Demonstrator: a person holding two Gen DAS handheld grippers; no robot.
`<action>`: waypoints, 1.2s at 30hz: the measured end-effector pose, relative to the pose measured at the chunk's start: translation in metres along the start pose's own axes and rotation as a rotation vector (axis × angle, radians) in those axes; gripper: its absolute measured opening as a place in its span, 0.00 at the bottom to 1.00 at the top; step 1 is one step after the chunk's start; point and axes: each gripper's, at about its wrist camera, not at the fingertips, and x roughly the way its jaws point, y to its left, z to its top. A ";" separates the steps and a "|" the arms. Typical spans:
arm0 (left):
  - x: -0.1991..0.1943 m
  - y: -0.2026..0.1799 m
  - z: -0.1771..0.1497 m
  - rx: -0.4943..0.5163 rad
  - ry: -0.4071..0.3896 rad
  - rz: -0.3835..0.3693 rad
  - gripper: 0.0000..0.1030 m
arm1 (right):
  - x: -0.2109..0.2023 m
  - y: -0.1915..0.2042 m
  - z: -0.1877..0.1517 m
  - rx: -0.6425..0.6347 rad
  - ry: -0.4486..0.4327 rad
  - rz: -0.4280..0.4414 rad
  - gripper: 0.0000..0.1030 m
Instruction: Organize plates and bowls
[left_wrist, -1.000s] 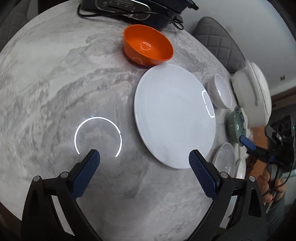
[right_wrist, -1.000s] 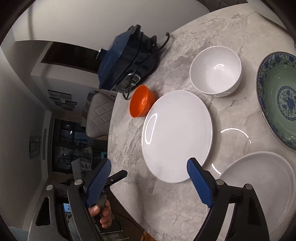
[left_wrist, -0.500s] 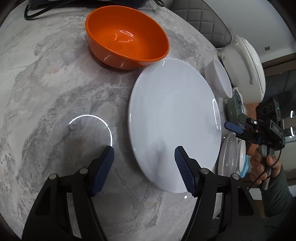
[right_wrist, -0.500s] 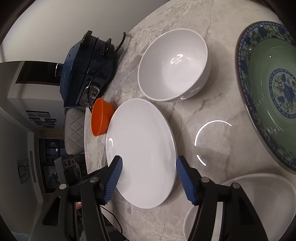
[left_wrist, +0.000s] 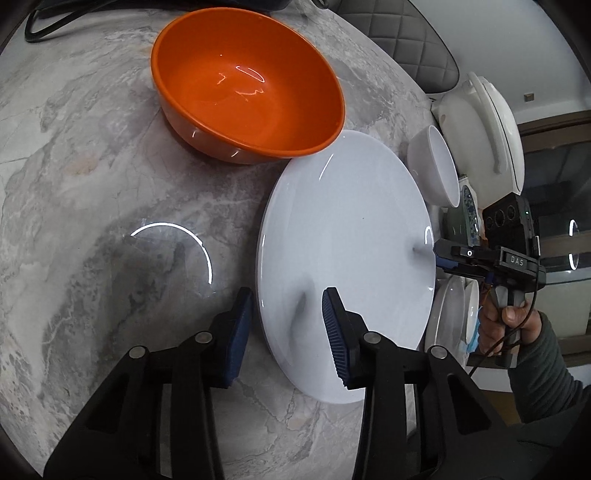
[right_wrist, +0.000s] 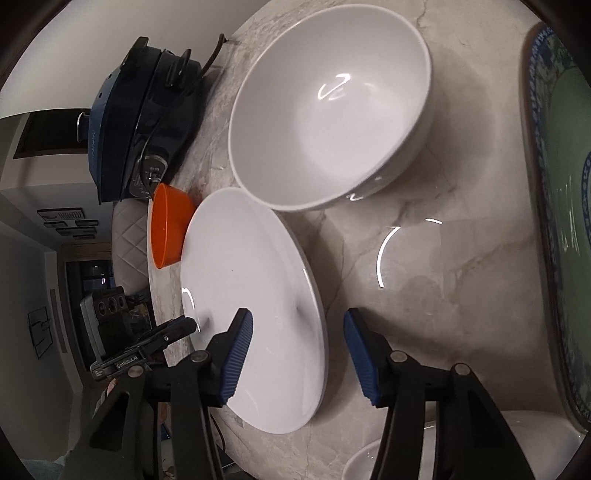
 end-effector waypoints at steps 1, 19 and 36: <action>0.002 -0.002 0.001 0.003 -0.001 0.003 0.26 | 0.001 0.000 0.001 -0.004 0.007 0.000 0.52; -0.004 0.011 -0.002 -0.029 -0.009 0.057 0.13 | 0.003 -0.002 -0.001 -0.021 0.047 -0.071 0.15; -0.012 -0.004 -0.029 -0.013 -0.042 0.100 0.14 | 0.003 0.026 -0.027 -0.093 0.037 -0.101 0.15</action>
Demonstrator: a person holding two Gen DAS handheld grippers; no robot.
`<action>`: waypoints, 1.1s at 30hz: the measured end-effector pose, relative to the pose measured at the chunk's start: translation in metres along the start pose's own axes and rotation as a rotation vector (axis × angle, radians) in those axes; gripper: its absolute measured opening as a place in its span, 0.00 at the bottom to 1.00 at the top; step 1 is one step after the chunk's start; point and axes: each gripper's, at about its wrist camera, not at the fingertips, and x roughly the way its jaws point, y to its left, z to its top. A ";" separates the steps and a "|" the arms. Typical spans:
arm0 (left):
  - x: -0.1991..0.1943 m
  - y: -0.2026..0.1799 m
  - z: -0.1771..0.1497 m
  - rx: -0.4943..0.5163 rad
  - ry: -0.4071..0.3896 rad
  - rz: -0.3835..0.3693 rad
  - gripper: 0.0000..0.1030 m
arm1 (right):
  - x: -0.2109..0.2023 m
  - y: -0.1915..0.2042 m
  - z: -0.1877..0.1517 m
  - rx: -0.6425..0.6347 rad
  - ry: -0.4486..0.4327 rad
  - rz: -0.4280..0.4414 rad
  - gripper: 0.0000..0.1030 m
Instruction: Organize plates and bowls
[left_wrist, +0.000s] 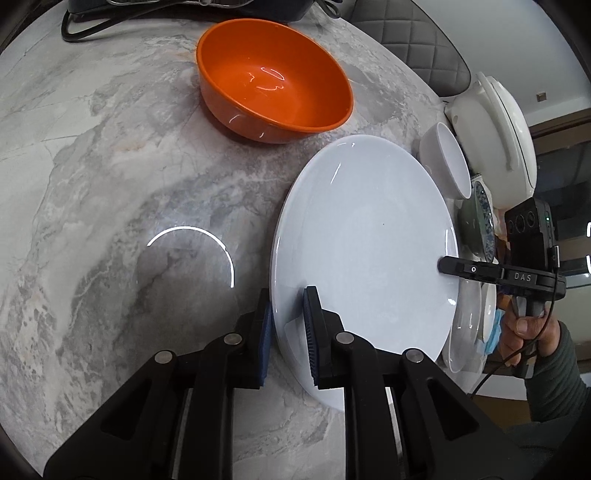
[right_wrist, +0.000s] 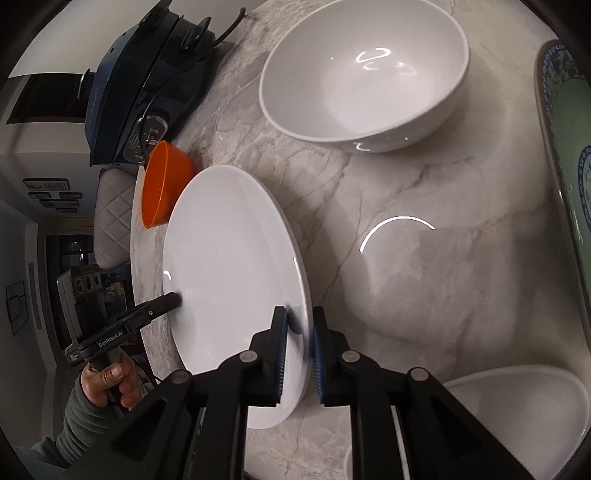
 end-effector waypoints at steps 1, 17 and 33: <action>-0.004 -0.002 -0.004 -0.004 -0.004 0.001 0.14 | -0.001 0.004 -0.002 -0.007 -0.001 0.000 0.15; -0.029 -0.023 -0.119 -0.076 -0.004 0.018 0.15 | -0.014 0.034 -0.101 -0.063 0.019 0.020 0.15; 0.020 -0.018 -0.143 -0.074 0.013 0.066 0.16 | 0.027 0.013 -0.141 -0.064 0.044 -0.033 0.15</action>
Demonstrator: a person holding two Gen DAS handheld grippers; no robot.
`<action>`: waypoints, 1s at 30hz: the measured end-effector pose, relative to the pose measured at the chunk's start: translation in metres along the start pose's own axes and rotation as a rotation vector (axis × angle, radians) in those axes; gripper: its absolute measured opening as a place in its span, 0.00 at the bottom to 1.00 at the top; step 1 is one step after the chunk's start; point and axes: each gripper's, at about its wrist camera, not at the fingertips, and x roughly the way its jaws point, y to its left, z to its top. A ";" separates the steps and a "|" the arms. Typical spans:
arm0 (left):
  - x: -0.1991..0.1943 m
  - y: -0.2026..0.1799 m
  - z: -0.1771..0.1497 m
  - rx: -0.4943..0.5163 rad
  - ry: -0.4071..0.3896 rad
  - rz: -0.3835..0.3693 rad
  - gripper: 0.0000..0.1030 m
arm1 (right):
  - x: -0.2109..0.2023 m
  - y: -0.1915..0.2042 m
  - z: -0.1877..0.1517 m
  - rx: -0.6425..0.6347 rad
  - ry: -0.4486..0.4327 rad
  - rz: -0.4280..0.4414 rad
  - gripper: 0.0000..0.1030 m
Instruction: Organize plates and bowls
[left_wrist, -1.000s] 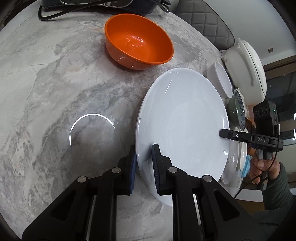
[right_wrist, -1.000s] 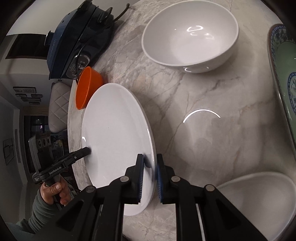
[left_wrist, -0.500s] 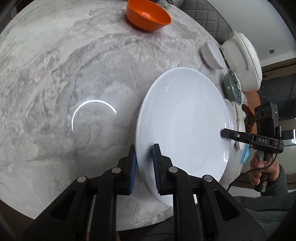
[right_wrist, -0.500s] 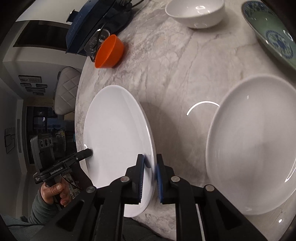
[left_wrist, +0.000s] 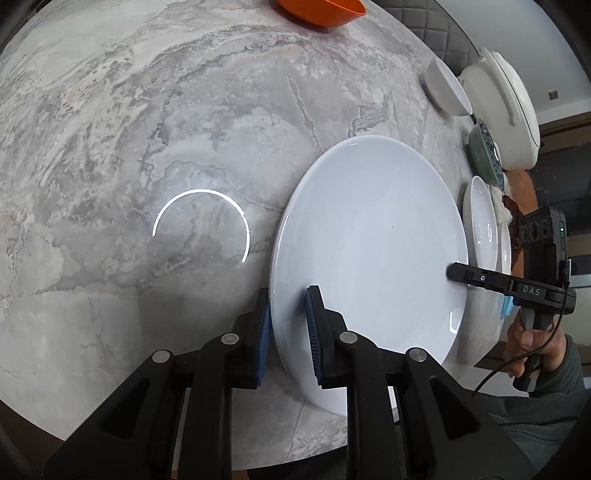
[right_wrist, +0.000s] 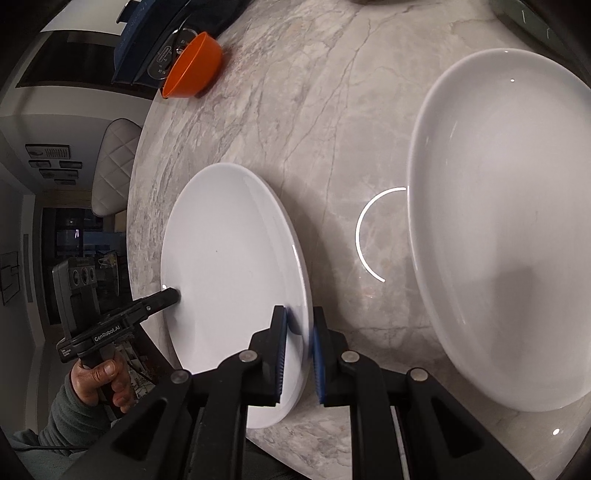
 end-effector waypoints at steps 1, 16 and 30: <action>-0.001 0.000 -0.001 0.004 -0.002 0.004 0.17 | 0.000 0.000 -0.002 -0.006 0.001 -0.008 0.15; -0.073 0.006 0.008 -0.055 -0.245 -0.044 0.71 | -0.039 0.006 -0.024 -0.018 -0.174 0.028 0.83; -0.048 -0.131 0.041 0.187 -0.194 -0.235 1.00 | -0.154 -0.083 -0.131 0.231 -0.502 -0.049 0.86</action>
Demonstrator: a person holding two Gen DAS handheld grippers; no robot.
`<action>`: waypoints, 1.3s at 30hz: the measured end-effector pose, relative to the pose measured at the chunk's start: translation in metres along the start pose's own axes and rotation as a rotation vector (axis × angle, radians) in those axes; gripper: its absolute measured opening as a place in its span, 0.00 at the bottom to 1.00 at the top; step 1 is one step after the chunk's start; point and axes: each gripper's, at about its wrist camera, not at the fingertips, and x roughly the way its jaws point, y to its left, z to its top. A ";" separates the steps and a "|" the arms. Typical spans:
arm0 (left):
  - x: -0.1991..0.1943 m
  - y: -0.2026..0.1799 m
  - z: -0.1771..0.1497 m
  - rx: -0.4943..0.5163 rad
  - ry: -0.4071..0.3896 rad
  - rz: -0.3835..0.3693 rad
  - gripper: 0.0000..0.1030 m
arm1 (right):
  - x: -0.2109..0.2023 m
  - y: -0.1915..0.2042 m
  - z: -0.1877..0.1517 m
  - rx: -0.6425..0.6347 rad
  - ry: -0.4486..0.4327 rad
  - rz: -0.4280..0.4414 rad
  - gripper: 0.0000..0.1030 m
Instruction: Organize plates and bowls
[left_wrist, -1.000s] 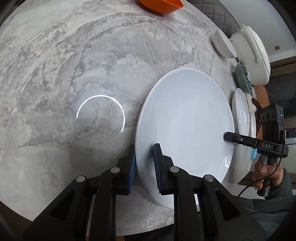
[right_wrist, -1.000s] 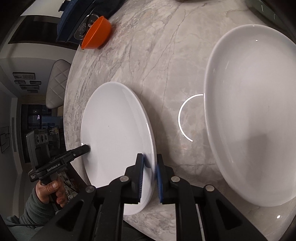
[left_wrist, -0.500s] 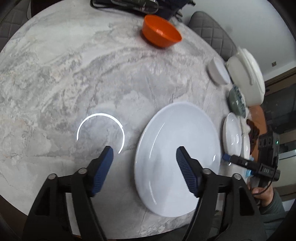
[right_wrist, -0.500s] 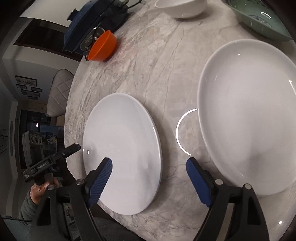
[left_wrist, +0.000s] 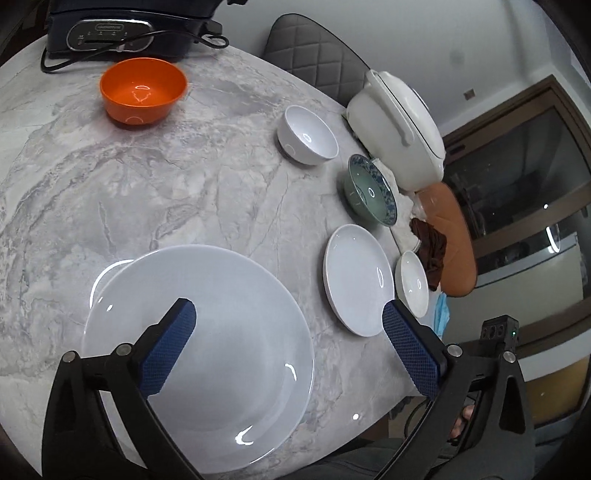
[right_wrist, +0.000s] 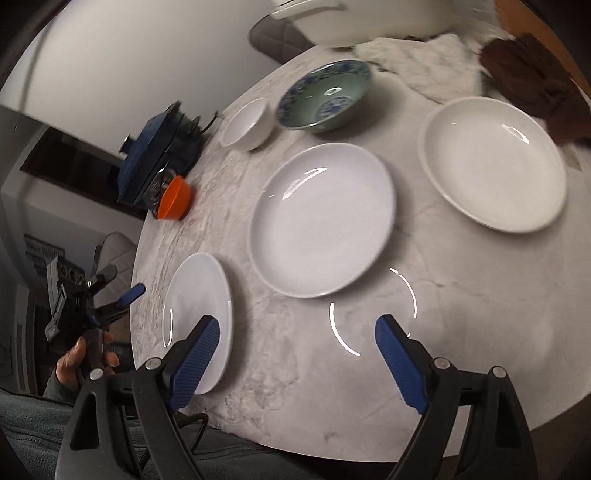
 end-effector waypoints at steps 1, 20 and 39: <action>0.002 -0.007 -0.003 0.021 -0.009 0.018 1.00 | -0.005 -0.013 -0.001 0.043 -0.012 0.007 0.86; 0.137 -0.080 0.068 0.196 0.316 0.150 0.98 | 0.019 -0.093 0.056 0.300 -0.016 0.348 0.83; 0.242 -0.093 0.077 0.442 0.526 0.114 0.61 | 0.057 -0.088 0.057 0.355 -0.020 0.311 0.72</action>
